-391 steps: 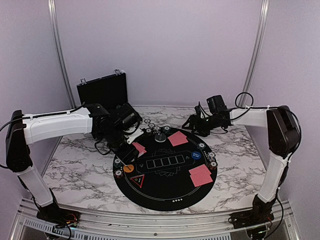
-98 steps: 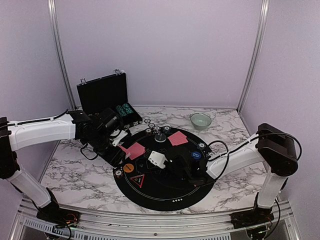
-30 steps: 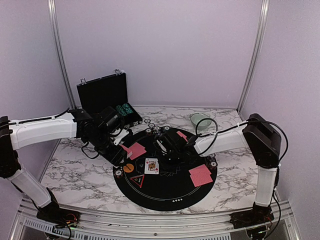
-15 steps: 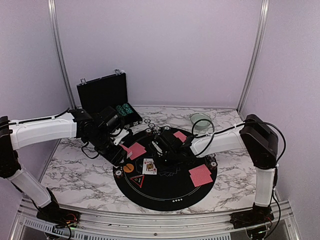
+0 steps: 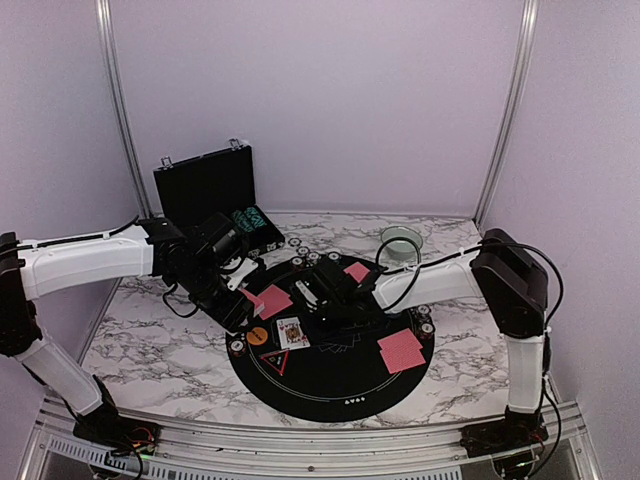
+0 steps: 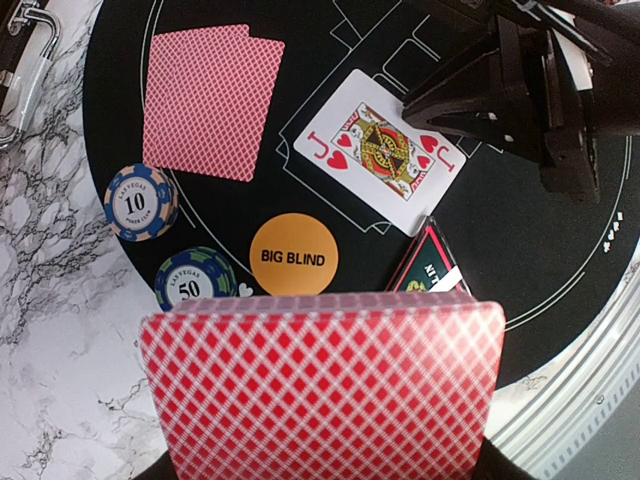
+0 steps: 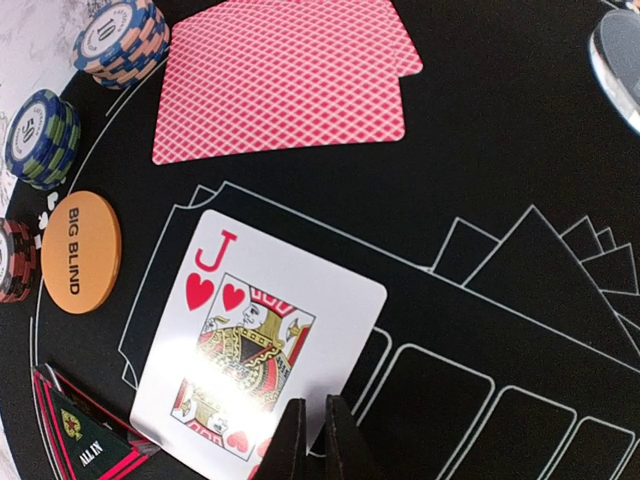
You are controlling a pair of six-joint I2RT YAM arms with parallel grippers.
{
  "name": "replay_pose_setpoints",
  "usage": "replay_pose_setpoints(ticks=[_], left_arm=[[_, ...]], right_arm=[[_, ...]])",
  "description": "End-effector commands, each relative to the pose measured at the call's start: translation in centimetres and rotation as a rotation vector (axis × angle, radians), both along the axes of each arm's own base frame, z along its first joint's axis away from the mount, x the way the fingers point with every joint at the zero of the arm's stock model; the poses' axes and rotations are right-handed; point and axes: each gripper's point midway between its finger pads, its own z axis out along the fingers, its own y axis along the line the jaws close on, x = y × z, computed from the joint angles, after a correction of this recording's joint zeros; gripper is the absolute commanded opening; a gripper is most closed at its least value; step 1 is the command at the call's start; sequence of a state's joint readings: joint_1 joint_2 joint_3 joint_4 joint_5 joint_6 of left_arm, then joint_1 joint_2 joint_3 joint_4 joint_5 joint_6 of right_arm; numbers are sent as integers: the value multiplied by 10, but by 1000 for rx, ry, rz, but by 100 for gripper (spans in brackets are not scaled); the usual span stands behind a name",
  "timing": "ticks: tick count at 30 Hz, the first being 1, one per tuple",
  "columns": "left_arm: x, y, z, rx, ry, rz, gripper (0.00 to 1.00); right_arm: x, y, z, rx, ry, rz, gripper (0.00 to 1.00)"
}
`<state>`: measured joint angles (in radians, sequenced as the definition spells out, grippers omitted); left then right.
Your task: Distribute texas hold em gaming equipment
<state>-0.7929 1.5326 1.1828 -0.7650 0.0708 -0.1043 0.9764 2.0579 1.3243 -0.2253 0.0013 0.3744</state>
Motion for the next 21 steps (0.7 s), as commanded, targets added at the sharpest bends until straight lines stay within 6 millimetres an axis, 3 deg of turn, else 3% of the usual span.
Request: replay_pose_setpoints(ticks=[1,7,12,21], left_arm=[[4,-3,12,-26,-26,-7,50],[4,-3,12,-26,-22,-8,50],[4,-7,13,-31,-10,-10,50],[-2,-18,12,-2,4,-49,50]], right_arm=[[-10,6,-11,-7,52,14,8],[0,-4,9,42,47,-23,8],[8,-9,42,122,47,-39,11],[3,-14,114,454,149,13,38]])
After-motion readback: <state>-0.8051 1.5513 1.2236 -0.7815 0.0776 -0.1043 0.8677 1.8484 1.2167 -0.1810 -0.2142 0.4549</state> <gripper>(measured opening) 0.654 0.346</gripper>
